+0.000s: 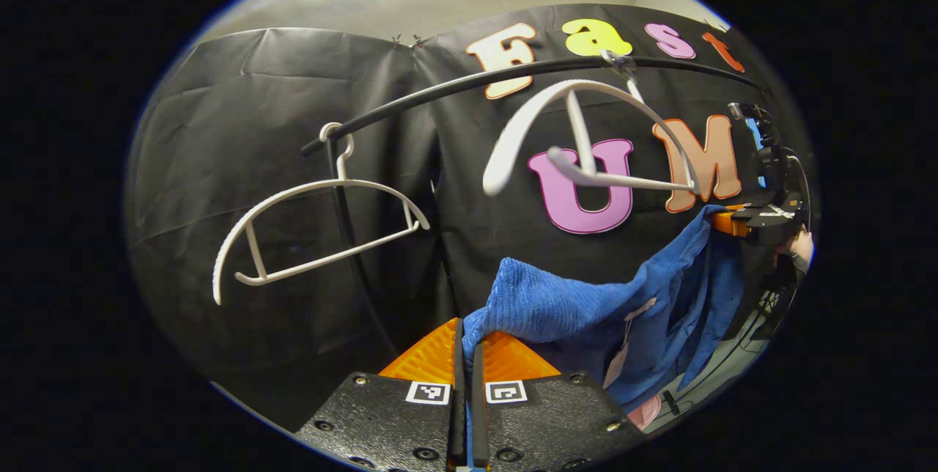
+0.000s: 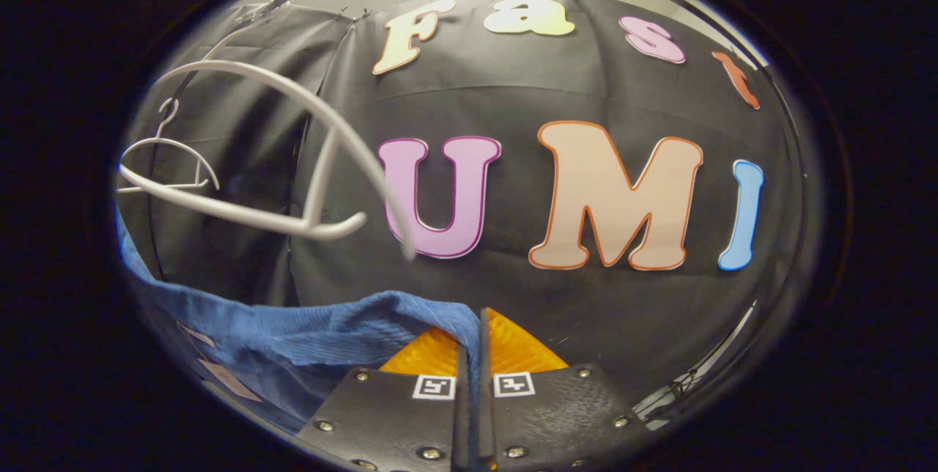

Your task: Grasp the clothes on the hanger with both hands and then place them into the laundry hamper below.

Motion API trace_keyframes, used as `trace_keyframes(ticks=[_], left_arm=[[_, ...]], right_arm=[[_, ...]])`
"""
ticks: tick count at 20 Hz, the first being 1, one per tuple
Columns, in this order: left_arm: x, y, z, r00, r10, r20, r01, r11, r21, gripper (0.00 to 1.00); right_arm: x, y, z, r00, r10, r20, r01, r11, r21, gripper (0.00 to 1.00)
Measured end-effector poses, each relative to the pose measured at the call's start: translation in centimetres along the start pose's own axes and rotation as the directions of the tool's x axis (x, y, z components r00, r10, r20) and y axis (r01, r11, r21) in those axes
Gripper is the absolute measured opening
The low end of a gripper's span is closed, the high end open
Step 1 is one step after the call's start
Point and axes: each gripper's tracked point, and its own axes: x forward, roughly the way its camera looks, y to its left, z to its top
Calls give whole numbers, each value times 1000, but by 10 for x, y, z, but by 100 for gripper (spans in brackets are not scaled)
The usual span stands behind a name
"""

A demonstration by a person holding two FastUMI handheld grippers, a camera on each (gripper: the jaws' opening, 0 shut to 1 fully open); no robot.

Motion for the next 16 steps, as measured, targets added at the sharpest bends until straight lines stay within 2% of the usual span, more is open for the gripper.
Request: trace_keyframes(ticks=[8, 16], left_arm=[[9, -57, 1, 992, -126, 11, 126, 992, -8, 4], [21, -122, 14, 960, -274, 53, 275, 961, -17, 4]], right_arm=[[-22, 41, -22, 995, 88, -38, -87, 996, 2, 5], [-41, 98, -34, 973, 219, -65, -218, 976, 29, 5]])
